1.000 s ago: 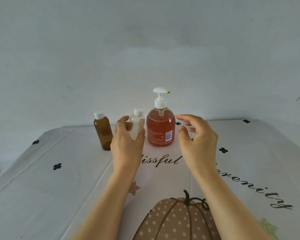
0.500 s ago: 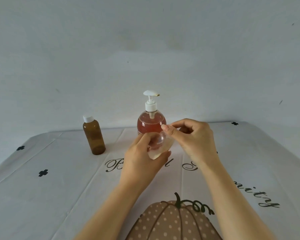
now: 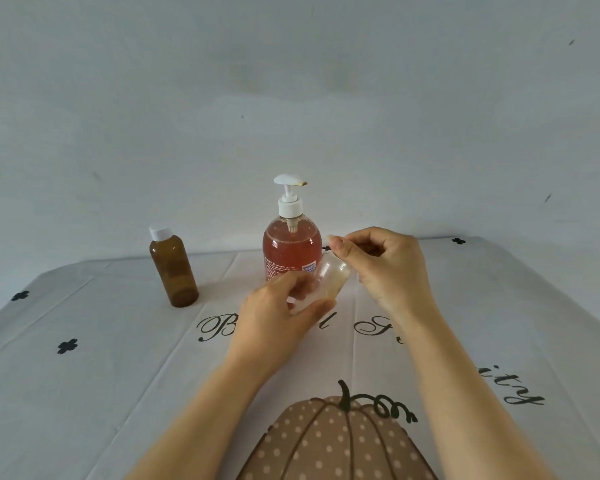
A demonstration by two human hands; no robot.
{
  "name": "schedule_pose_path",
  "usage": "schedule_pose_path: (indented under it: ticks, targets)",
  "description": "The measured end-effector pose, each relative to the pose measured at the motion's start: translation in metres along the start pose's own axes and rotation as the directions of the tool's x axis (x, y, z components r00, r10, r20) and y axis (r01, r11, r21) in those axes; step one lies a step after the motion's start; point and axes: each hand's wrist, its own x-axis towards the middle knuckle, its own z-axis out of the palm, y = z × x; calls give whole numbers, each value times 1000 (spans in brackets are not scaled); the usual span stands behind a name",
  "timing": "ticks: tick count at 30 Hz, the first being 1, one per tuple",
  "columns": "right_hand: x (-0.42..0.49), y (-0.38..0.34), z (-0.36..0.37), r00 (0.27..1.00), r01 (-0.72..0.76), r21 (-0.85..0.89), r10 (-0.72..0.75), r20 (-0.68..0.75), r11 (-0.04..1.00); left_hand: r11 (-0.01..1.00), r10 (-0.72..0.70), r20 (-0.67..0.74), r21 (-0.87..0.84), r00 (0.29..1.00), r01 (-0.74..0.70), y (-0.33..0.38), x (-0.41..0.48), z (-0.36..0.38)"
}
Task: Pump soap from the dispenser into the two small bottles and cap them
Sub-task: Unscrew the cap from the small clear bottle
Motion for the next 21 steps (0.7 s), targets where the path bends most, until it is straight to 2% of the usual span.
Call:
schedule_pose_path:
  ticks: [4,13,21]
  targets:
    - [1,0,0,997,71,-81,-70,23,994,1000,-2,19,20,1000,1,-2,1,-1]
    - [1,1,-4,987,155,-142,-146,71,978,993,38,40,111,998,-42,-2,3,-1]
    - [3,6,-8,977,163,-59,-153,149,985,992,44,25,118,999,-47,-4,4,-4]
